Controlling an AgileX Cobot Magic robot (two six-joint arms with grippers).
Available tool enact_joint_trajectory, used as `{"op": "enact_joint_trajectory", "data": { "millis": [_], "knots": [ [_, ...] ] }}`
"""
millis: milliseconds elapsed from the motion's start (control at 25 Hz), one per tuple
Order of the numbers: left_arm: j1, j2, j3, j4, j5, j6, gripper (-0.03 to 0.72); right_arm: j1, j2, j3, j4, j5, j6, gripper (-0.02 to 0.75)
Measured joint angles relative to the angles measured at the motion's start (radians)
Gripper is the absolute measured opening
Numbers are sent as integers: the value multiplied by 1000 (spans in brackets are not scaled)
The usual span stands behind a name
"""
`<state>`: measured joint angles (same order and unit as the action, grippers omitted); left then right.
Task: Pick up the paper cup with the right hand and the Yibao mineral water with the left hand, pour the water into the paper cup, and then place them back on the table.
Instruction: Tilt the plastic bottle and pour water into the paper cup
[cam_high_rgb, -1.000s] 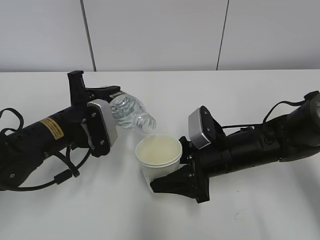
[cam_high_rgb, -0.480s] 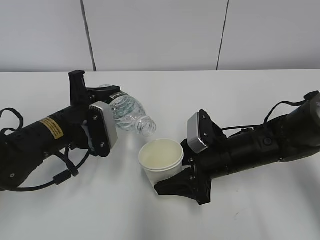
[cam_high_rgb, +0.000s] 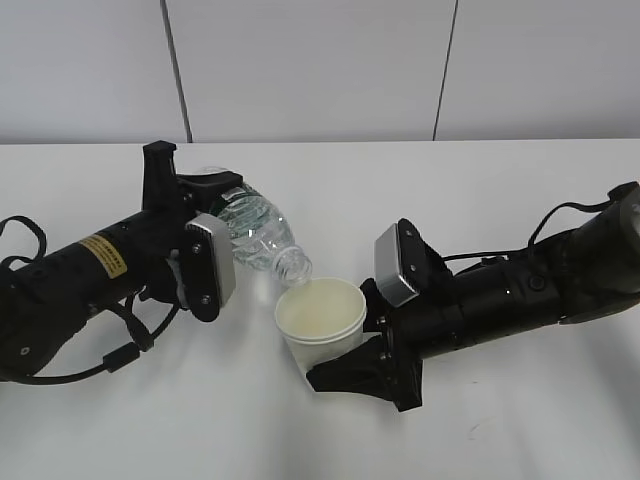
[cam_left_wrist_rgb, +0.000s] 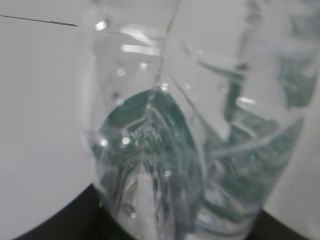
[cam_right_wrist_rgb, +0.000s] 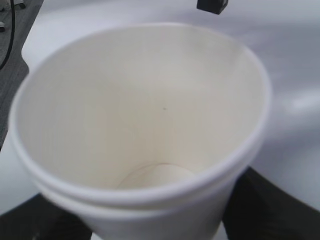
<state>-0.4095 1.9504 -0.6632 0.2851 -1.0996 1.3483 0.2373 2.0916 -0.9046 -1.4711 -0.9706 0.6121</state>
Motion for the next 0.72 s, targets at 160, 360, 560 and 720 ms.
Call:
{"op": "enact_joint_trajectory", "data": {
  "millis": [160, 360, 560, 720],
  "knots": [
    [0, 0, 0, 0, 0, 12, 328, 0, 0, 0, -24, 0, 0, 524],
    [0, 0, 0, 0, -1, 14, 326, 0, 0, 0, -30, -2, 0, 524],
    [0, 0, 0, 0, -1, 15, 326, 0, 0, 0, -49, -2, 0, 524],
    [0, 0, 0, 0, -1, 16, 326, 0, 0, 0, -67, -8, 0, 524]
  ]
}}
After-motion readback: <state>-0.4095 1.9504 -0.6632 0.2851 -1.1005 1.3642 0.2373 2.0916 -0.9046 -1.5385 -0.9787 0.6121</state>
